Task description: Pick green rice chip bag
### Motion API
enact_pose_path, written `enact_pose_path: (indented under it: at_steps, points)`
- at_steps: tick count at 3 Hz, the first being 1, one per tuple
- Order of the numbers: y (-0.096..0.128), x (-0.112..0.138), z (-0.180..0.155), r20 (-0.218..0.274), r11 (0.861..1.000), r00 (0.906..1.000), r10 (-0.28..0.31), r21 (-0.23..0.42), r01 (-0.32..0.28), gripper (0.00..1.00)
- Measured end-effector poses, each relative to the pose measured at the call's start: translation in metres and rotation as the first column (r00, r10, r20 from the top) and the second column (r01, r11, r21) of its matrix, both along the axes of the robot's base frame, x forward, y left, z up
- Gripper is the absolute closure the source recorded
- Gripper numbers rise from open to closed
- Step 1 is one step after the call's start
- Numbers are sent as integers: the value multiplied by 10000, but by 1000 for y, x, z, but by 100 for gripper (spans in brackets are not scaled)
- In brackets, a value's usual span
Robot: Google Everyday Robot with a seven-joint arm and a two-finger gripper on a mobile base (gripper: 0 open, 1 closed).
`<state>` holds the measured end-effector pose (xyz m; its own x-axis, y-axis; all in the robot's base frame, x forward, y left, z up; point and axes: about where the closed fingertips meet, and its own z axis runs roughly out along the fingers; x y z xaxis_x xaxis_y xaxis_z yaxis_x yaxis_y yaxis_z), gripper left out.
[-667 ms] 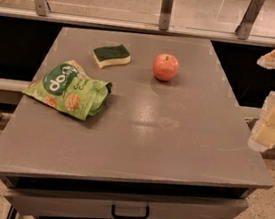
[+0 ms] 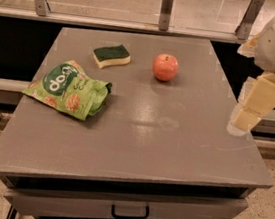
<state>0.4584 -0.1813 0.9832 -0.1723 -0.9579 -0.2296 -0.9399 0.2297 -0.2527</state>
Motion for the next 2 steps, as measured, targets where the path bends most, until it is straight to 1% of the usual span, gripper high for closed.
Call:
enact_pose_path:
  at_steps: [1, 2]
  points:
    - [65, 33, -7, -263, 9971, 9973, 690, 332, -681, 0]
    - [108, 51, -16, -530, 9921, 9917, 1171, 522, -1144, 0]
